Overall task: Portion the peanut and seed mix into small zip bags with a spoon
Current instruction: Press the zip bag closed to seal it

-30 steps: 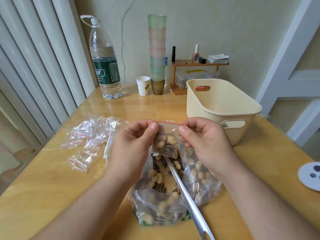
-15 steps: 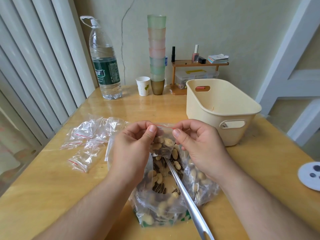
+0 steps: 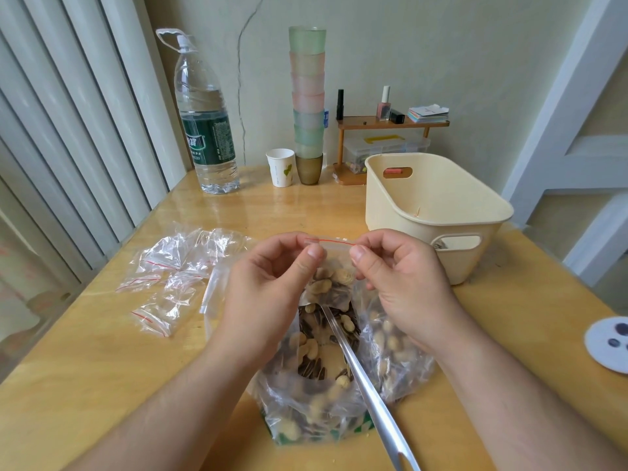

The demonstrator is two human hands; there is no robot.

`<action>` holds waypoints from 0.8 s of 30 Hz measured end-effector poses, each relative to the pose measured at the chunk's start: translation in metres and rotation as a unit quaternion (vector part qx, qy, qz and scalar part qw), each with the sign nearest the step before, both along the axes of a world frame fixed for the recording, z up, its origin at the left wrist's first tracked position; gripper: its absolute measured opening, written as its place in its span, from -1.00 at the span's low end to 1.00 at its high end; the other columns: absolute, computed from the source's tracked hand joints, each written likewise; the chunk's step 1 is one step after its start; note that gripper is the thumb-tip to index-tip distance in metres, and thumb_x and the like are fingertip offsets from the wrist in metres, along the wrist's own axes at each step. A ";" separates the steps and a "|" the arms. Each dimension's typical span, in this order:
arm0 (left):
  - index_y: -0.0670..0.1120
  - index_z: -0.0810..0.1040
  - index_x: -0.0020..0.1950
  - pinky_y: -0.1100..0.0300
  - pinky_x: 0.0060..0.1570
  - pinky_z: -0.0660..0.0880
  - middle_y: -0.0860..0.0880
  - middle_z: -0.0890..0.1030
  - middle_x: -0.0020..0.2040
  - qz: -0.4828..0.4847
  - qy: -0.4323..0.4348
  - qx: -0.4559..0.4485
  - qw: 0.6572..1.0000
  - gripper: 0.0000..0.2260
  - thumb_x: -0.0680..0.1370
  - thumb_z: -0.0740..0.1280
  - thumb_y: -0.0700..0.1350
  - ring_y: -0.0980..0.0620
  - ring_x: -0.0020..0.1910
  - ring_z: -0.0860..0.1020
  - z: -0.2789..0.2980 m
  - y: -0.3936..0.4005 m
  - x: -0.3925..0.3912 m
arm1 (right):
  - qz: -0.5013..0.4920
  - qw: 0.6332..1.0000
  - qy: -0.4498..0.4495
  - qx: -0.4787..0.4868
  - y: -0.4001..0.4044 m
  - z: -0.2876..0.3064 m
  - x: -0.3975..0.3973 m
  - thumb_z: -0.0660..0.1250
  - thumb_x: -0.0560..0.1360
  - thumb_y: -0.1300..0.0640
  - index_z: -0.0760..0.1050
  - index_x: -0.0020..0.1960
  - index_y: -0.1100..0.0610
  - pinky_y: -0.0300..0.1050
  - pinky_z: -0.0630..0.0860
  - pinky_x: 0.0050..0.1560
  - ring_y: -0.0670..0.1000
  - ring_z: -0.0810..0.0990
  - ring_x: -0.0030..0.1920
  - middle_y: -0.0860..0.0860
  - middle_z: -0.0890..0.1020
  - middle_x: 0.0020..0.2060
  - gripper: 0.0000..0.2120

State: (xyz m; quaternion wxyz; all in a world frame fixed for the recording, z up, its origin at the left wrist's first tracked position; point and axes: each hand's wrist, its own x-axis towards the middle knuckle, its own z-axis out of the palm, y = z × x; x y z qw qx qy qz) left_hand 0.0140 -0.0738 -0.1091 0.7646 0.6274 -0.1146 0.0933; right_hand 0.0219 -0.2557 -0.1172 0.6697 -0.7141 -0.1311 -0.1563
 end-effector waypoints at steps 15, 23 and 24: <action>-0.27 0.67 0.02 0.28 -0.17 0.58 -0.09 0.69 -0.19 -0.037 -0.015 0.040 0.998 -0.87 0.59 0.43 -0.20 0.06 -0.20 0.62 -0.002 0.004 0.004 | 0.012 1.000 0.012 -0.020 0.004 0.002 -0.004 0.50 0.43 -0.03 0.70 -0.02 -0.16 0.15 0.63 0.13 0.24 0.66 0.03 0.09 0.73 -0.09 -0.88; -0.21 0.68 -0.04 0.34 -0.22 0.55 -0.04 0.67 -0.24 -0.026 -0.020 0.056 0.998 -0.91 0.58 0.43 -0.19 0.13 -0.26 0.62 -0.002 0.000 0.002 | -0.018 0.998 -0.018 -0.055 0.004 0.000 -0.004 0.49 0.50 0.00 0.68 -0.05 -0.11 -0.11 0.59 -0.06 -0.06 0.59 -0.18 -0.02 0.68 -0.23 -0.96; -0.22 0.67 -0.04 0.35 -0.23 0.56 -0.05 0.67 -0.24 -0.027 -0.013 0.043 0.999 -0.92 0.59 0.43 -0.21 0.14 -0.27 0.63 -0.001 -0.001 0.001 | -0.022 0.998 -0.018 -0.052 0.003 0.000 -0.004 0.50 0.51 0.02 0.68 -0.05 -0.11 -0.08 0.59 -0.07 -0.02 0.59 -0.19 0.02 0.68 -0.22 -0.95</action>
